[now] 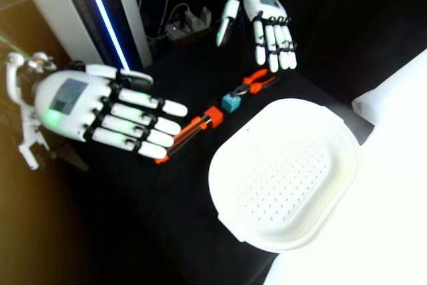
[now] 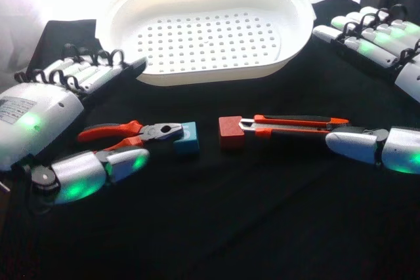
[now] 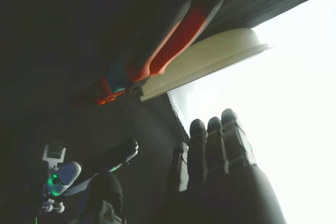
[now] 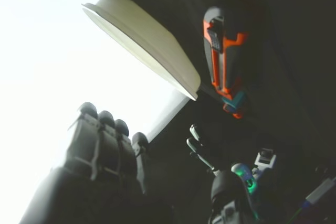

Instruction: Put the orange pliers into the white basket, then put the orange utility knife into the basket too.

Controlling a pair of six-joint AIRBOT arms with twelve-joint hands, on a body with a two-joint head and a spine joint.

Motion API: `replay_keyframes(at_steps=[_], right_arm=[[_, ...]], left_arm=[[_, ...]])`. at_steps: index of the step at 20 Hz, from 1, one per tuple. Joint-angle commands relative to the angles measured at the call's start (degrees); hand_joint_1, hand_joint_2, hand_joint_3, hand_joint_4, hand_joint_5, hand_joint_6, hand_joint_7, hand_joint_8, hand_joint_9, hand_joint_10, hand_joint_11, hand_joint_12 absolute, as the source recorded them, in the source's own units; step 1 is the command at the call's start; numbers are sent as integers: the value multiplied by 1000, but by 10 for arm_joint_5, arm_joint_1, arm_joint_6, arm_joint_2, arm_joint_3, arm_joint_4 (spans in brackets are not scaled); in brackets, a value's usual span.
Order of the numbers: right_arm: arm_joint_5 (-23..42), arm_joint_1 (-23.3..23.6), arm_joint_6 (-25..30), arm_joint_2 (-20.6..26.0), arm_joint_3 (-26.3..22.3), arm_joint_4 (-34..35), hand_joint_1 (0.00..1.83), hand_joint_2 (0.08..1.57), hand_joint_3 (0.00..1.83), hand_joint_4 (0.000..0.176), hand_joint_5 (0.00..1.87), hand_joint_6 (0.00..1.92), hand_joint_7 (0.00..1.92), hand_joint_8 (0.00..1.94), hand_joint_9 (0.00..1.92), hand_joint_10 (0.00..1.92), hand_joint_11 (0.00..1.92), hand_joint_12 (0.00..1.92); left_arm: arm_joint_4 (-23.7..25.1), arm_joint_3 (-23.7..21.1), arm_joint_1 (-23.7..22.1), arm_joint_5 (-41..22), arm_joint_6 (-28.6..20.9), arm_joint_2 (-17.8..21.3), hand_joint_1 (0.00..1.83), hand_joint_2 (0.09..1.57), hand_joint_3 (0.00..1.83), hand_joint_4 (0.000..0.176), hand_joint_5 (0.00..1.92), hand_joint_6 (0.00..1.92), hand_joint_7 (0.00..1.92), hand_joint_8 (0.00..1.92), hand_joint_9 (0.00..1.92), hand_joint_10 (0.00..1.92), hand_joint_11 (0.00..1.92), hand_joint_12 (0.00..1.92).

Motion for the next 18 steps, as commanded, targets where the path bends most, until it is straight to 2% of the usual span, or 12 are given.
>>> replay_keyframes(at_steps=[1,3,4,7,9,11,13,14,15,16,17,18], right_arm=[[74,4,1,-1,-1,-5,443,1122,22,49,0,0,0,0,0,0,0,0],[77,4,1,-3,-2,-4,433,1126,19,38,0,0,0,0,0,0,0,0],[78,4,1,-4,-2,-4,421,1126,17,46,0,0,0,0,0,0,0,0],[80,4,1,-5,-2,-4,400,1136,16,42,0,0,0,0,0,0,0,0],[81,4,1,-5,-2,-4,421,1138,12,41,0,0,0,0,0,0,0,0],[81,4,1,-5,-2,-4,403,1143,12,44,0,0,0,0,0,0,0,0],[81,4,1,-5,-2,-4,412,1142,9,46,0,0,0,0,0,0,0,0],[81,4,1,-5,-2,-4,419,1142,8,44,0,0,0,0,0,0,0,0],[81,4,1,-5,-2,-4,416,1142,7,57,0,0,0,0,0,0,0,0],[81,4,1,-5,-2,-4,402,1147,8,55,0,0,0,0,0,0,0,0],[81,4,1,-5,-2,-4,418,1149,7,47,0,0,0,0,0,0,0,0],[81,4,1,-5,-2,-4,402,1150,6,47,0,0,0,0,0,0,0,0]], left_arm=[[6,-2,-1,-68,-2,-3,556,1239,2,0,138,3,245,7,200,157,0,1215],[3,0,2,-59,-5,-8,567,1232,0,0,126,0,237,1,210,105,0,1134],[-2,4,1,-48,-5,-14,562,1239,1,0,132,2,243,2,228,94,0,1095],[-28,27,1,-5,-5,-41,605,1258,2,0,194,9,287,6,263,80,0,1214],[-46,45,-6,23,-5,-59,641,1297,7,0,253,20,359,24,352,120,0,1487],[-65,64,-19,50,-2,-77,687,1330,0,0,312,2,401,3,289,385,0,1554],[-76,72,-29,65,12,-87,845,1317,0,0,442,39,517,45,209,931,0,1710],[-81,75,-35,72,22,-91,899,1312,0,0,470,222,534,195,199,1131,15,1757],[-85,78,-37,77,24,-93,1010,1370,0,3,496,1353,556,1378,270,1530,179,1888],[-87,81,-38,79,24,-94,1008,1407,0,3,434,1691,555,1689,439,1843,471,1914],[-87,81,-39,78,24,-95,1021,1410,0,0,426,1739,579,1759,634,1905,736,1920],[-88,81,-40,71,24,-94,979,1399,0,0,506,1739,808,1889,992,1918,1094,1921]])
